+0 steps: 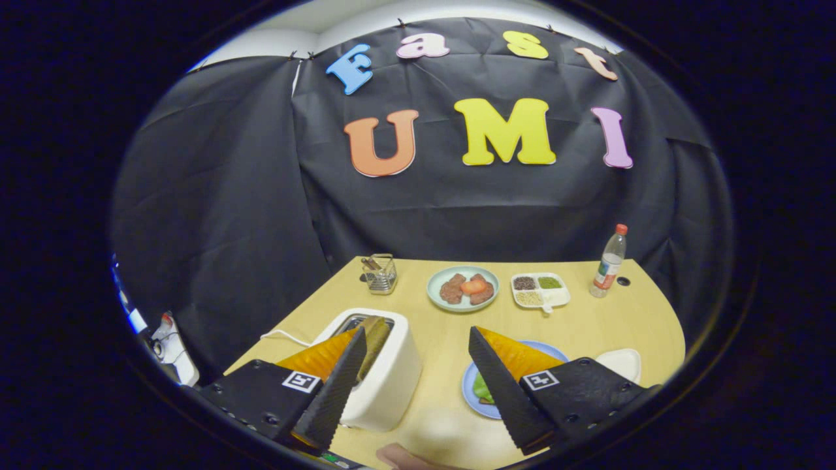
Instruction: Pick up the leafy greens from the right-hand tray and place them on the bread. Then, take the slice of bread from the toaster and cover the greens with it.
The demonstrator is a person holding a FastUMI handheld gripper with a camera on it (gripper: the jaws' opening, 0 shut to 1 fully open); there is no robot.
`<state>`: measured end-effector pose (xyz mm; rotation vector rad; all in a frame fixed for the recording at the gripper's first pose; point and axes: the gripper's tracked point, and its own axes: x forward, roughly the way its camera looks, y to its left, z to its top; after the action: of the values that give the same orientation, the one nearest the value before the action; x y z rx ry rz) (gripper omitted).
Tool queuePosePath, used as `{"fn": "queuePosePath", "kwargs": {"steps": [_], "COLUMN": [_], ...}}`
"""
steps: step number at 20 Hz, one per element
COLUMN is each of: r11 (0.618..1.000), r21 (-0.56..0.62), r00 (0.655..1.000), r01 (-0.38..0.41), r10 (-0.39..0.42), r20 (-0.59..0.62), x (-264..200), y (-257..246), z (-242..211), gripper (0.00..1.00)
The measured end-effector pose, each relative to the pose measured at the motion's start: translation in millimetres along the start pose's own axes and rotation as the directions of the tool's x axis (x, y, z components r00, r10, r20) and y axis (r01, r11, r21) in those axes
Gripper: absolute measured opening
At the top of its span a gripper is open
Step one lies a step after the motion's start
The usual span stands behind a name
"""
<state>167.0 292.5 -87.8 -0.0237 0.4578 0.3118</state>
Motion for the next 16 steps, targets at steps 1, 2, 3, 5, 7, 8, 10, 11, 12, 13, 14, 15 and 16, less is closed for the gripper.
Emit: {"fn": "queuePosePath", "kwargs": {"steps": [1, 2, 3, 5, 7, 8, 10, 11, 12, 13, 14, 15, 16], "r11": [1.0, 1.0, 1.0, 1.0, 0.996, 0.993, 0.992, 0.989, 0.986, 0.985, 0.985, 0.985, 0.983], "r21": [0.004, 0.006, 0.006, 0.004, 0.006, 0.01, 0.027, 0.021, 0.013, 0.01, 0.016, 0.019, 0.019], "r00": [1.0, 1.0, 1.0, 0.999, 0.995, 0.992, 0.989, 0.987, 0.983, 0.98, 0.98, 0.977, 0.975], "r01": [-0.003, -0.004, -0.001, 0.028, 0.086, 0.114, 0.127, 0.145, 0.164, 0.174, 0.169, 0.174, 0.185], "r10": [0.003, 0.004, 0.001, -0.028, -0.086, -0.113, -0.125, -0.143, -0.162, -0.172, -0.166, -0.17, -0.181], "r20": [-0.007, -0.013, -0.018, -0.039, -0.052, -0.063, -0.077, -0.079, -0.086, -0.097, -0.113, -0.126, -0.132], "x": [7, 14, 22, 38, 57, 64, 79, 81, 83, 86, 88, 90, 90], "y": [12, 23, 32, 43, 44, 41, 46, 42, 38, 36, 39, 38, 35], "z": [-1, -2, -3, -11, -18, -23, -31, -33, -35, -40, -44, -46, -48], "gripper": [0.96, 0.96, 0.96, 0.96, 0.96, 0.96, 0.93, 0.9, 0.86, 0.84, 0.8, 0.71, 0.63]}}
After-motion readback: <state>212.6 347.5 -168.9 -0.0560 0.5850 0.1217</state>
